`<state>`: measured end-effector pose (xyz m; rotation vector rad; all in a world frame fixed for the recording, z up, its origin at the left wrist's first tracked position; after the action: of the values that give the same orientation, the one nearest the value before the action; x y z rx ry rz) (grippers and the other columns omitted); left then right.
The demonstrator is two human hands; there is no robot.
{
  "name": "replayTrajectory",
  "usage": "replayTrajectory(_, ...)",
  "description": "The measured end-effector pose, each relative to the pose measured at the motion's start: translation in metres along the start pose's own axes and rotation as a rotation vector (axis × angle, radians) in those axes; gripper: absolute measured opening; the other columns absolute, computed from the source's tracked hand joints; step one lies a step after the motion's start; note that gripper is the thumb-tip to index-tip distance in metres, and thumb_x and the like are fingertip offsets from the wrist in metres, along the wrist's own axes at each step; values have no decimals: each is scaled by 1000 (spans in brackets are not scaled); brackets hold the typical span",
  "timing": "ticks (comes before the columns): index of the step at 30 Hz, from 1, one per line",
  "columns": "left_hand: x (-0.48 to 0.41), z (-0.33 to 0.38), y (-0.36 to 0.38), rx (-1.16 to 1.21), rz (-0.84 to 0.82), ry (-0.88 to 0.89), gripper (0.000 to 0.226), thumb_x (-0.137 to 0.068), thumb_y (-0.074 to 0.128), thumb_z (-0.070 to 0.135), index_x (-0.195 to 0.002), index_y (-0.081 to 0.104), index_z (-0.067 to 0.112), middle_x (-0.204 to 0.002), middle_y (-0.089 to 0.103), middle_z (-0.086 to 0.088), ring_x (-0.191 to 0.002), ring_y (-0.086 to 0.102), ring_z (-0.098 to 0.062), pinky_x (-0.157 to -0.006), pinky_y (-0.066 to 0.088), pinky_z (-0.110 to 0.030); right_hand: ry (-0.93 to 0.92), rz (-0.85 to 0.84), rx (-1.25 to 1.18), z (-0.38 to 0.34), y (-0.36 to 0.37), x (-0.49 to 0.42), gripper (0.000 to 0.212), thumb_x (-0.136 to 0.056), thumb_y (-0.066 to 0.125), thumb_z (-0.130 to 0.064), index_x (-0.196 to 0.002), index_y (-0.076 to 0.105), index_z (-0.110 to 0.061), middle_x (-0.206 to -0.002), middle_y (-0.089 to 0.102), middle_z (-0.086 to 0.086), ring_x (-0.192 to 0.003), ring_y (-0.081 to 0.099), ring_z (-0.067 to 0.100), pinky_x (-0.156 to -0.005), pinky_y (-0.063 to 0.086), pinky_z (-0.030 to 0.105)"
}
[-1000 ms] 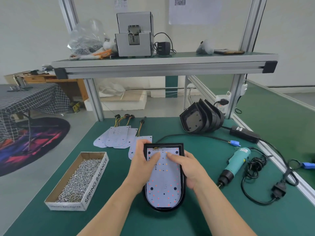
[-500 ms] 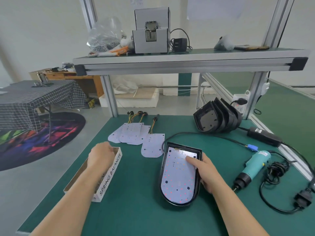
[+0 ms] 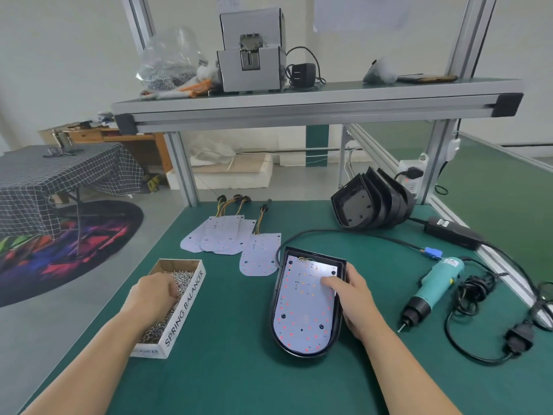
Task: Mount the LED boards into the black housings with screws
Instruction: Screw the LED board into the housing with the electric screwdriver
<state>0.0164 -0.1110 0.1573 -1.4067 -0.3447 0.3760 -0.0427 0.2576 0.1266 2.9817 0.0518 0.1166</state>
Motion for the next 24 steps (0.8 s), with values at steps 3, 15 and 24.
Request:
replayTrajectory(3, -2, -1, 4, 6, -13, -31, 28, -86, 52, 6, -59, 49, 13, -65, 61, -5, -65, 61, -26, -60, 48, -32, 2, 2, 8, 0, -1, 0, 26, -88, 60, 5, -104, 68, -13, -96, 75, -2, -86, 67, 15, -86, 55, 37)
replayTrajectory(15, 9, -10, -14, 786, 122, -227, 15, -92, 66, 9, -79, 72, 4, -66, 65, -7, -56, 57, -20, -59, 51, -30, 9, 4, 40, 4, -3, -2, 27, -87, 60, 3, -104, 69, -16, -98, 75, -2, -87, 66, 14, -85, 54, 36)
replayTrajectory(24, 80, 158, -27, 2244, -769, -319, 7, -77, 60, -4, -83, 63, -7, -73, 62, -14, -62, 65, -20, -49, 54, -17, 92, -41, 444, -9, 9, -12, 23, -84, 65, -17, -106, 59, -22, -101, 67, -3, -87, 63, 12, -70, 51, 27)
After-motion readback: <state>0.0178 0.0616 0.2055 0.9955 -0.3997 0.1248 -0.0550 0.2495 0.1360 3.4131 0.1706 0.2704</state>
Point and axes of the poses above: each hand's wrist, its own x-axis away from the middle knuckle, its own y-axis out of the palm, z = x × y, the point moved 2 cm from there along -x, towards the middle knuckle
